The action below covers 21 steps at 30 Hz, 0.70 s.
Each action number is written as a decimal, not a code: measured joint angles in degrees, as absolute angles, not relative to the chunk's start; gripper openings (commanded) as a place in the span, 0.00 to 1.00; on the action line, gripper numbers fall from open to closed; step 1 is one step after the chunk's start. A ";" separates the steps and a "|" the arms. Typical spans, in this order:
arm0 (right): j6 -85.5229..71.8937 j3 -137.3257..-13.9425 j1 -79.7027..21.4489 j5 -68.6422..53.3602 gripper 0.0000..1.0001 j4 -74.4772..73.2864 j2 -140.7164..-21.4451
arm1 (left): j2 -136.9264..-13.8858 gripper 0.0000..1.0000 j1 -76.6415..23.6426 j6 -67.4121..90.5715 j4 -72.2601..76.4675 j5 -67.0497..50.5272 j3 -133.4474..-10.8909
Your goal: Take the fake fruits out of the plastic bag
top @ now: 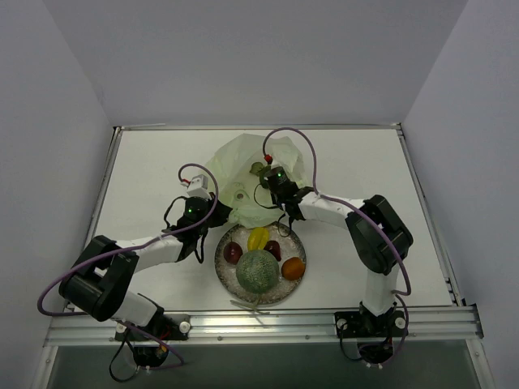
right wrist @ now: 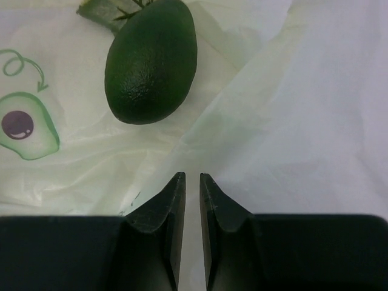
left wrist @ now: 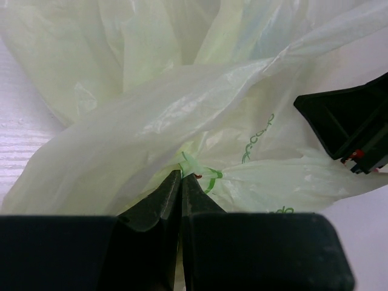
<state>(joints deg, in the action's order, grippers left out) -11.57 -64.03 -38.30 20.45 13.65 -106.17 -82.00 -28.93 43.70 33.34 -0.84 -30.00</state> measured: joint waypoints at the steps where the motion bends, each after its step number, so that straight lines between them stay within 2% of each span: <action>1: -11.97 -63.90 -38.22 20.62 0.15 14.04 -106.94 | -82.11 0.02 -29.04 43.70 33.39 -0.58 -30.00; 2: -12.27 -63.90 -38.15 20.80 0.18 14.37 -107.74 | -82.21 0.02 -29.26 43.72 33.47 -0.25 -30.00; 3: -12.62 -63.90 -38.02 20.84 0.26 14.59 -108.51 | -82.41 0.02 -29.43 43.72 33.61 -0.08 -30.00; 5: -13.13 -63.68 -37.60 21.02 0.35 14.83 -109.12 | -83.02 0.02 -30.06 43.72 33.76 0.19 -30.04; 6: -13.19 -63.48 -37.43 20.97 0.44 15.00 -109.06 | -83.50 0.02 -30.50 43.72 33.82 0.25 -30.15; 15: -13.23 -66.02 -36.93 13.15 0.73 17.89 -104.53 | -85.52 0.02 -31.18 43.86 34.22 0.05 -30.50; 21: -13.28 -71.94 -36.16 11.73 0.75 20.75 -109.97 | -85.52 0.02 -31.18 43.94 34.63 -0.01 -30.59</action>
